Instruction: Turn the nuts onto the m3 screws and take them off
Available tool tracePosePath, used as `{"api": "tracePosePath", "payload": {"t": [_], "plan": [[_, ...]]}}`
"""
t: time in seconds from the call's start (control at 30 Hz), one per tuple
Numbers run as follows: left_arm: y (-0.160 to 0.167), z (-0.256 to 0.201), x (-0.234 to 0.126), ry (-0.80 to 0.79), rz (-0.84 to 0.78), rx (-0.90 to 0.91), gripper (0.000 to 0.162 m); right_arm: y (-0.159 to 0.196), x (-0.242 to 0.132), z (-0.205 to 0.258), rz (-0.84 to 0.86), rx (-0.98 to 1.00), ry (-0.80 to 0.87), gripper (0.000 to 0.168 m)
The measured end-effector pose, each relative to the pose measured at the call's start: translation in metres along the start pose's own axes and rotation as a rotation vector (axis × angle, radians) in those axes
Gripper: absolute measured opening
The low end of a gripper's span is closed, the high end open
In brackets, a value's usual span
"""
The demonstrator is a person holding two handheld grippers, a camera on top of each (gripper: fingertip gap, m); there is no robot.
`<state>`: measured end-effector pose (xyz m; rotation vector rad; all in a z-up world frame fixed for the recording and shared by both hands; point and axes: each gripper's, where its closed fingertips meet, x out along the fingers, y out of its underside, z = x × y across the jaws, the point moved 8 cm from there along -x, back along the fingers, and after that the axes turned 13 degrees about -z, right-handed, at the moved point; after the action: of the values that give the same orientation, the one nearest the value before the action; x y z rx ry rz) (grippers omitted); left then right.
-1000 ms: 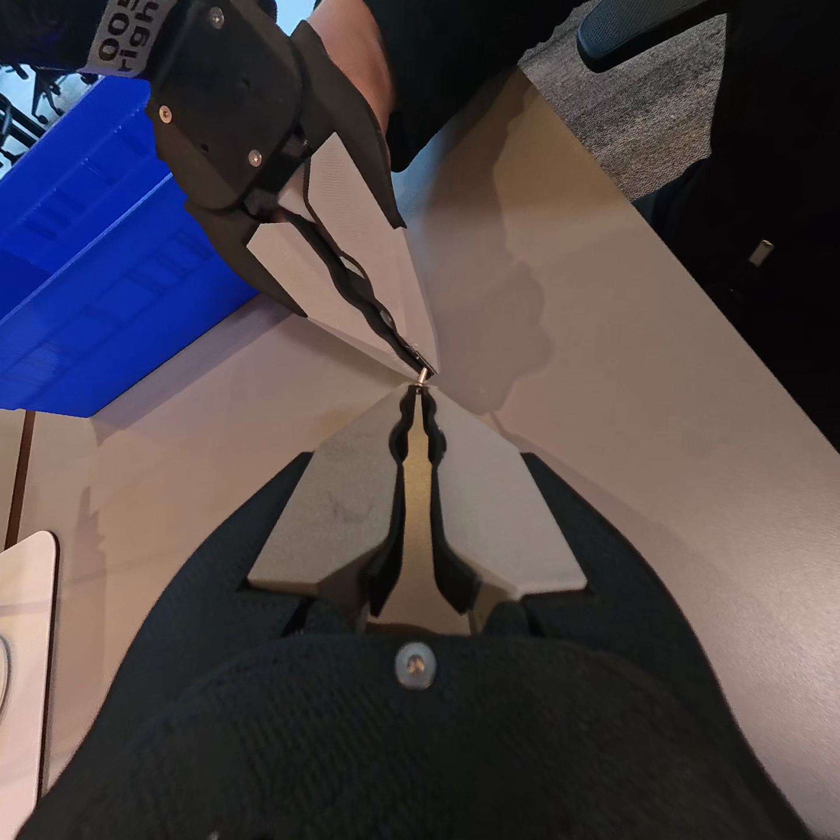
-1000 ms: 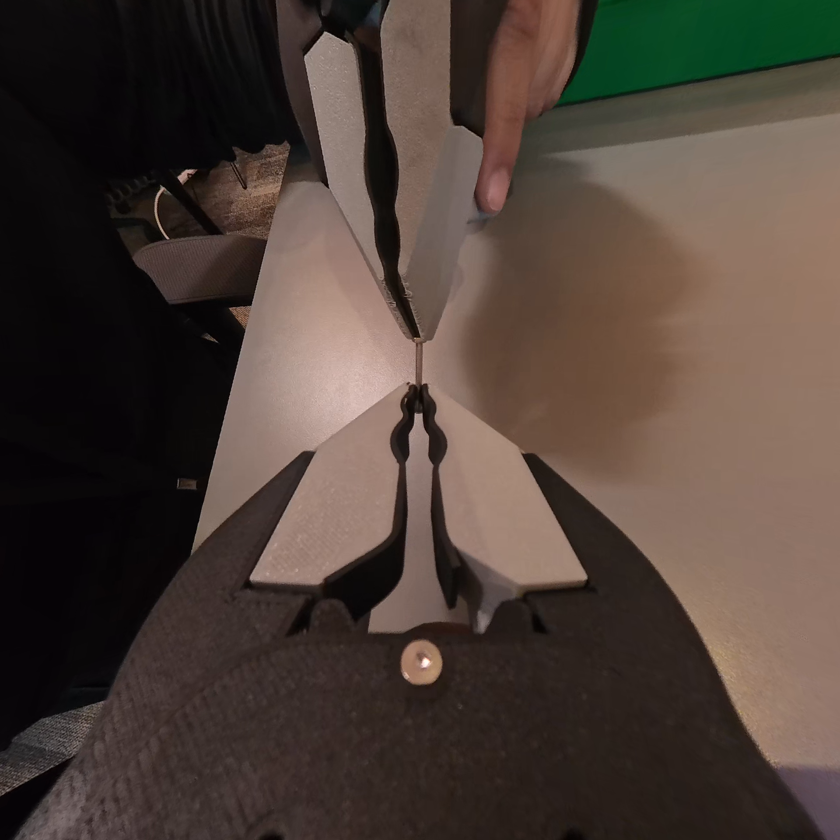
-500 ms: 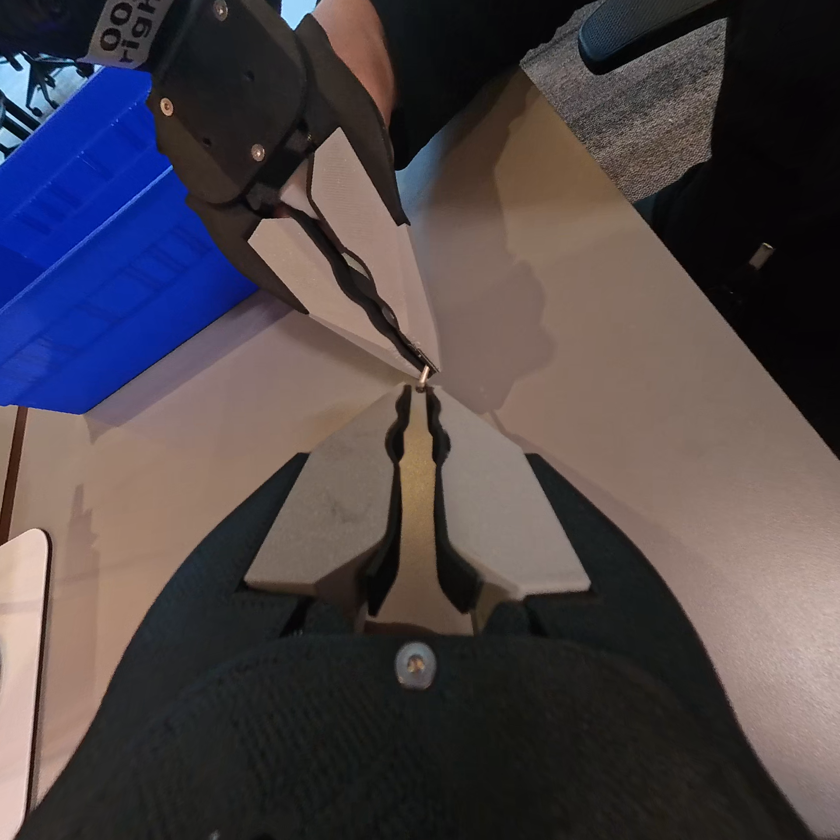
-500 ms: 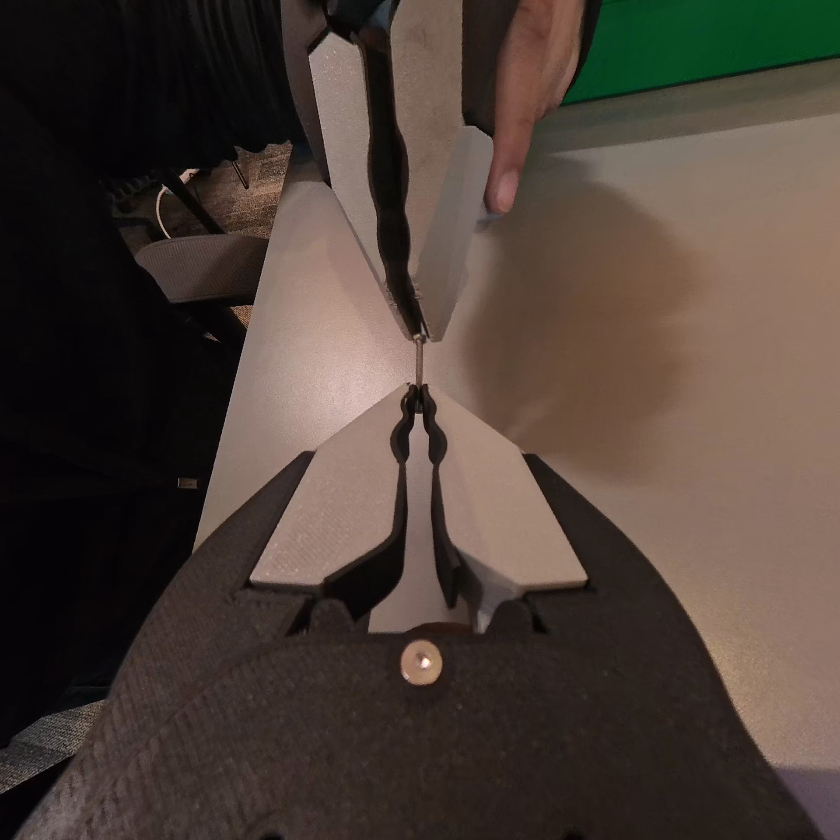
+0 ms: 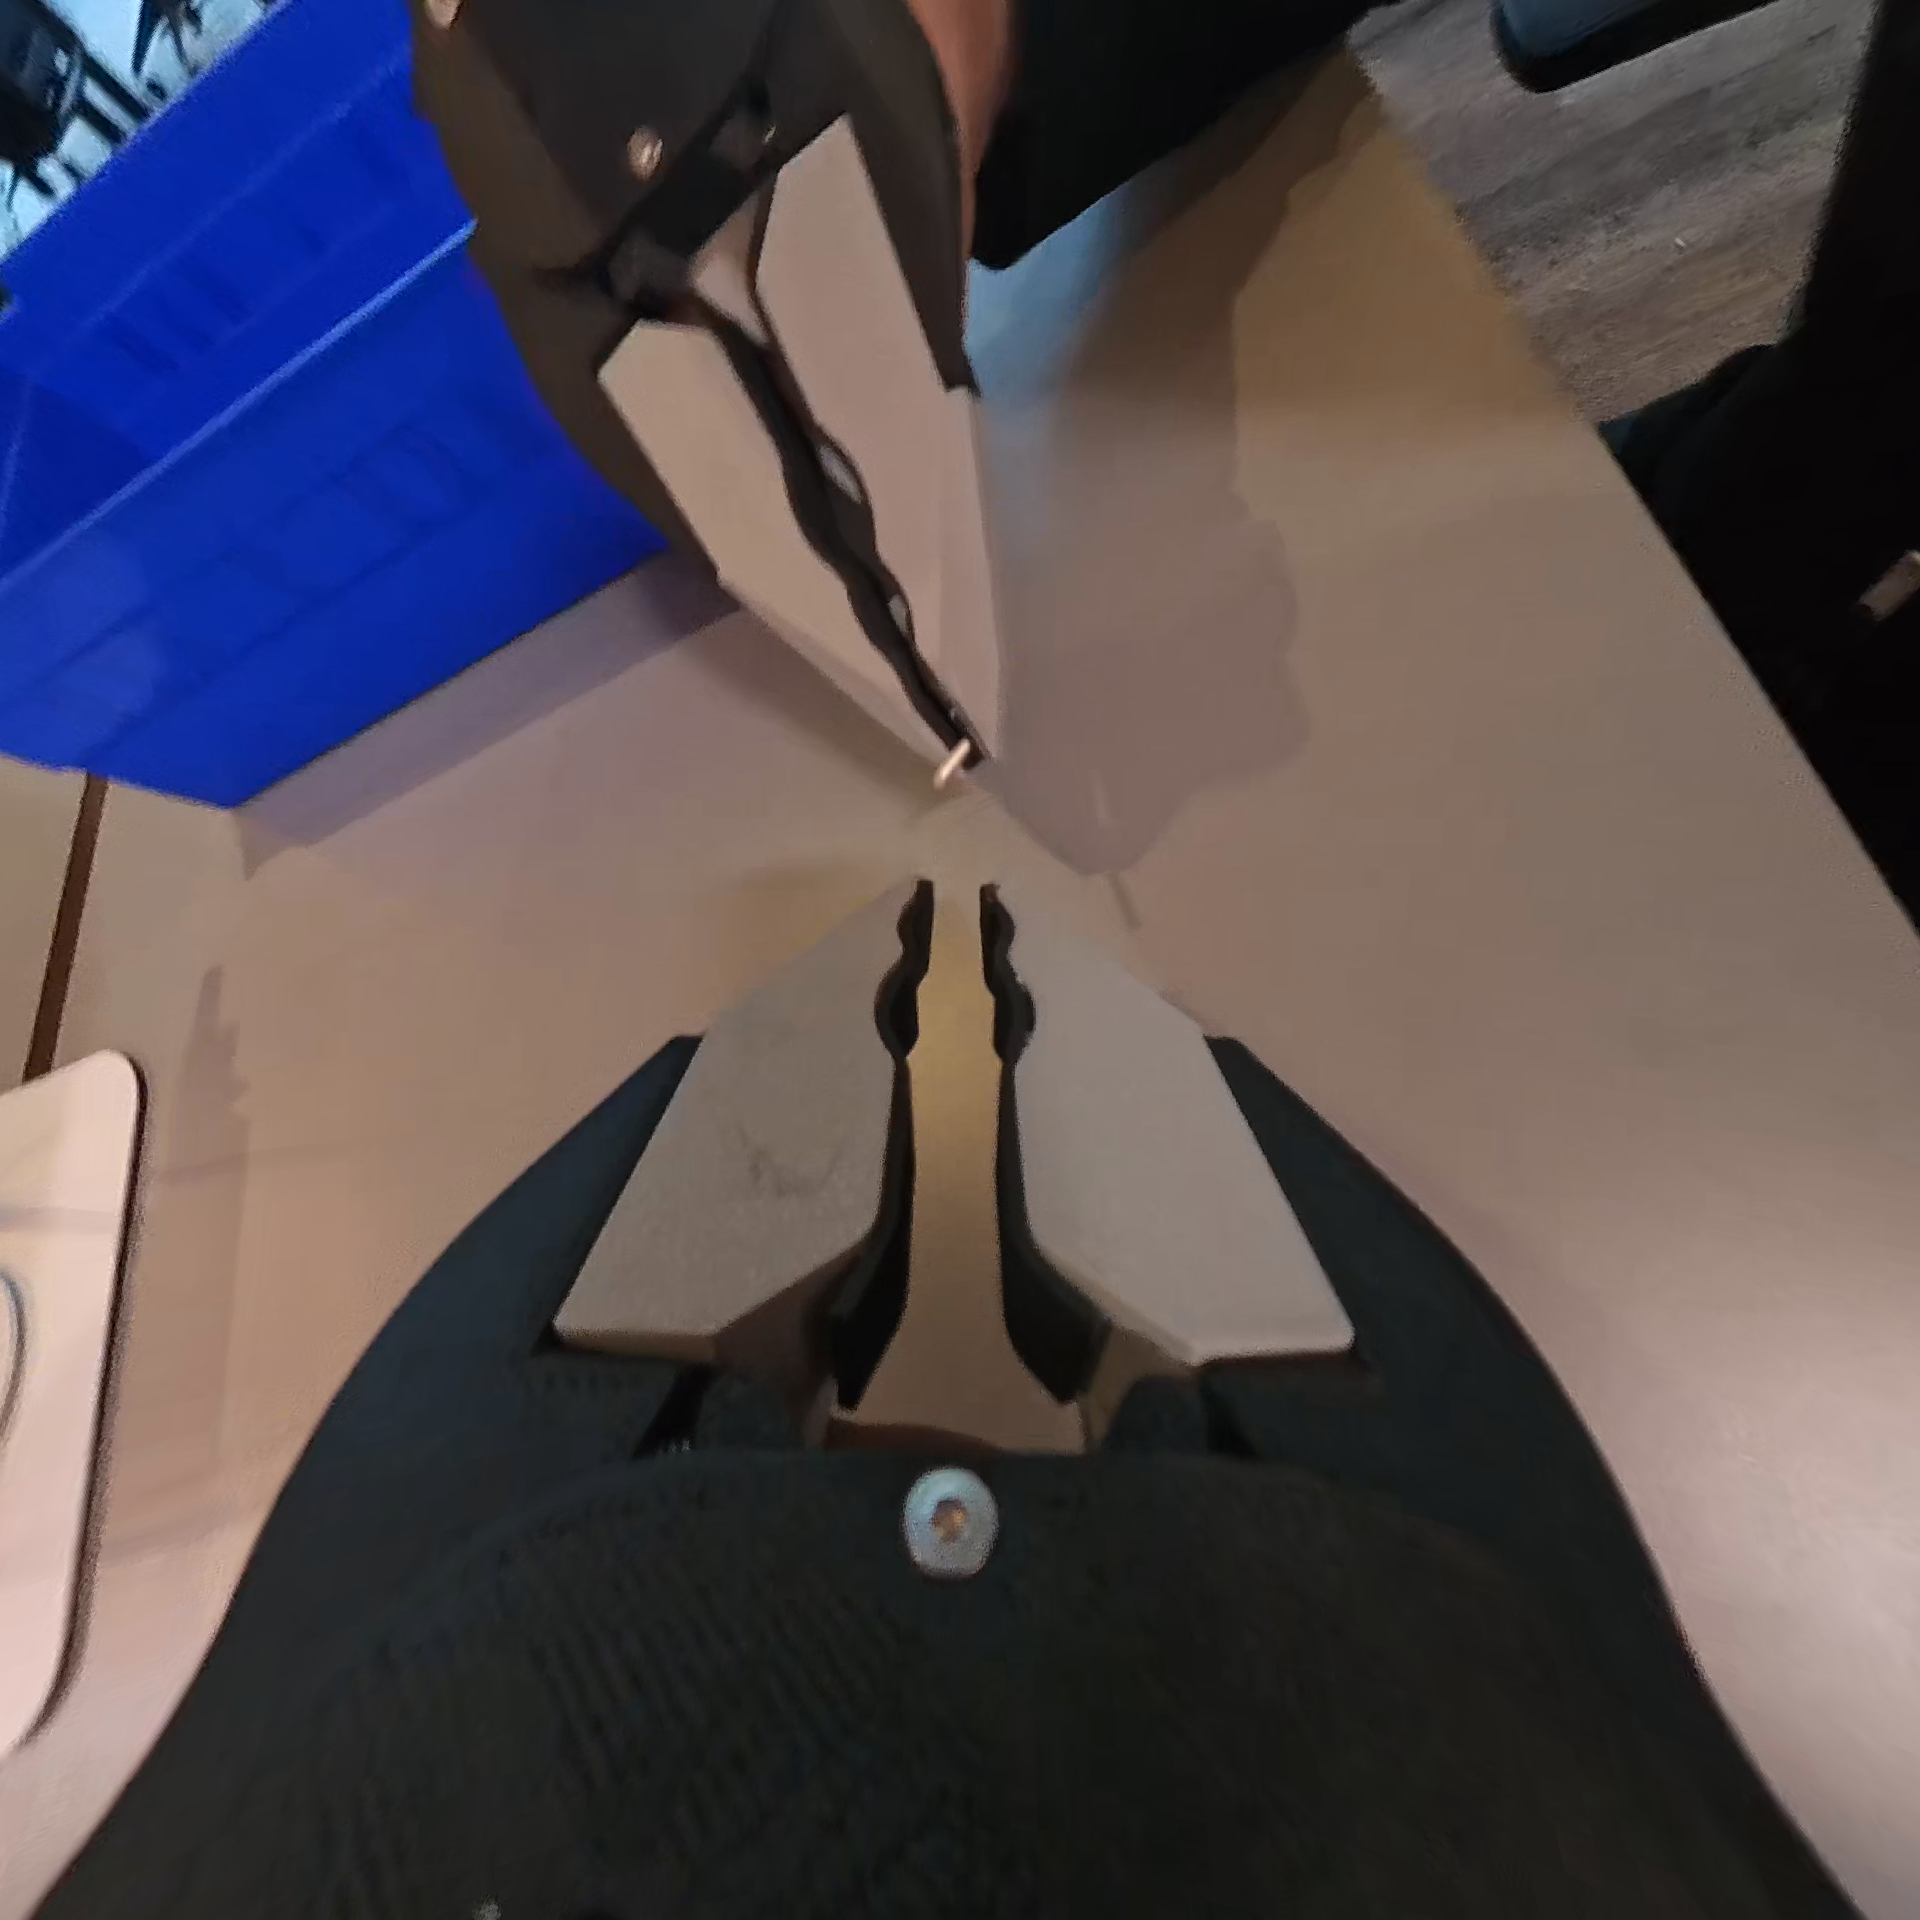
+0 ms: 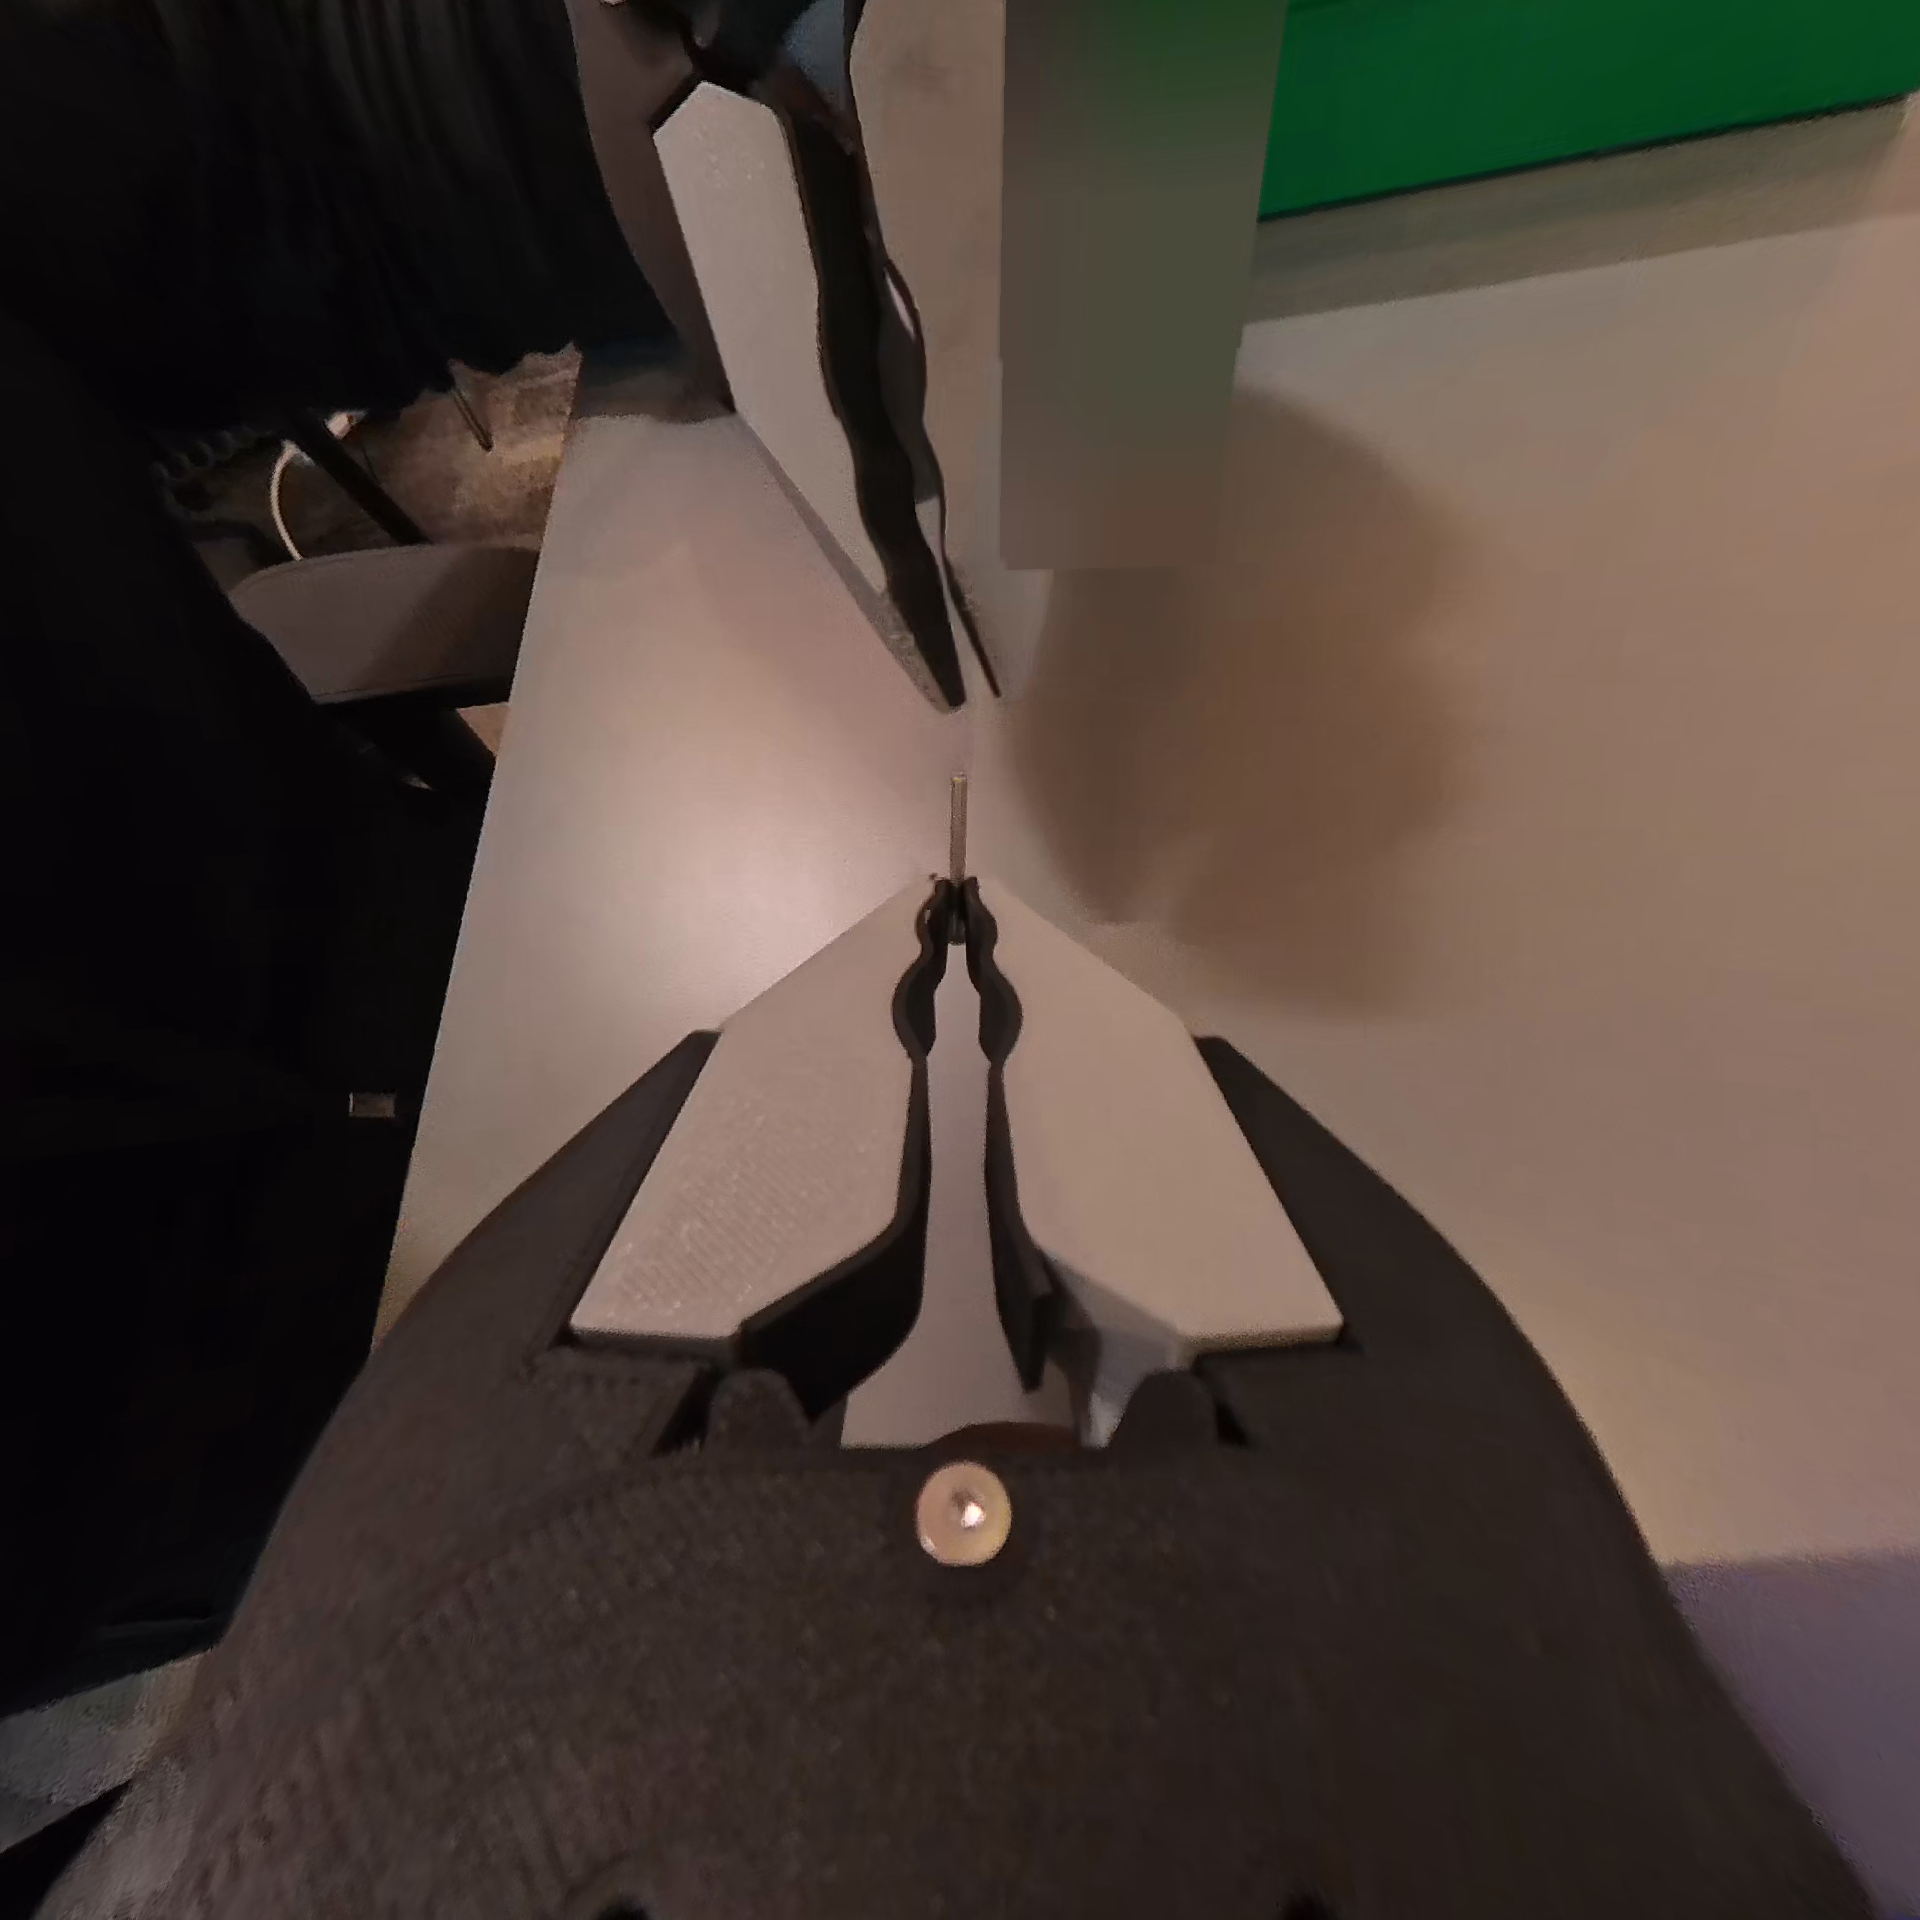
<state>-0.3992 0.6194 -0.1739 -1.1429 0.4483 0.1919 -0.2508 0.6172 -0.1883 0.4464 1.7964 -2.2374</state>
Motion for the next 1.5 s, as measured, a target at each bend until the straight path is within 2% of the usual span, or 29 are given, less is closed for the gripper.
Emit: {"api": "tracePosePath", "payload": {"t": [0.13,0.27,0.37,0.47,0.63,0.8,1.03,1.3,1.5], "plan": [[0.005,0.006,-0.007,-0.138,-0.028,-0.117,0.006,-0.003,-0.010,-0.003,-0.082,0.002,0.047,0.000],[-0.002,0.013,-0.006,-0.206,-0.276,-0.342,0.005,-0.013,-0.014,0.000,-0.202,-0.008,0.036,0.000],[-0.005,0.013,-0.002,-0.175,-0.364,-0.444,0.005,-0.013,-0.013,0.001,-0.240,-0.022,0.052,0.000],[-0.010,0.012,0.000,-0.200,-0.405,-0.440,0.005,-0.012,-0.014,0.004,-0.269,-0.025,0.026,0.000],[-0.014,0.006,0.007,-0.150,-0.429,-0.464,0.008,-0.016,-0.017,0.006,-0.322,-0.011,0.009,0.000],[-0.016,0.004,0.011,-0.138,-0.454,-0.455,0.008,-0.015,-0.015,0.008,-0.312,-0.016,-0.006,0.000],[-0.018,0.004,0.008,-0.127,-0.507,-0.474,0.001,-0.015,-0.012,0.010,-0.307,-0.014,-0.024,0.000],[-0.026,0.004,0.007,-0.121,-0.586,-0.520,0.000,-0.019,-0.008,0.014,-0.408,0.009,-0.069,0.000],[-0.025,0.002,0.006,-0.122,-0.536,-0.477,0.000,-0.017,-0.006,0.014,-0.392,0.006,-0.070,0.000]]}}
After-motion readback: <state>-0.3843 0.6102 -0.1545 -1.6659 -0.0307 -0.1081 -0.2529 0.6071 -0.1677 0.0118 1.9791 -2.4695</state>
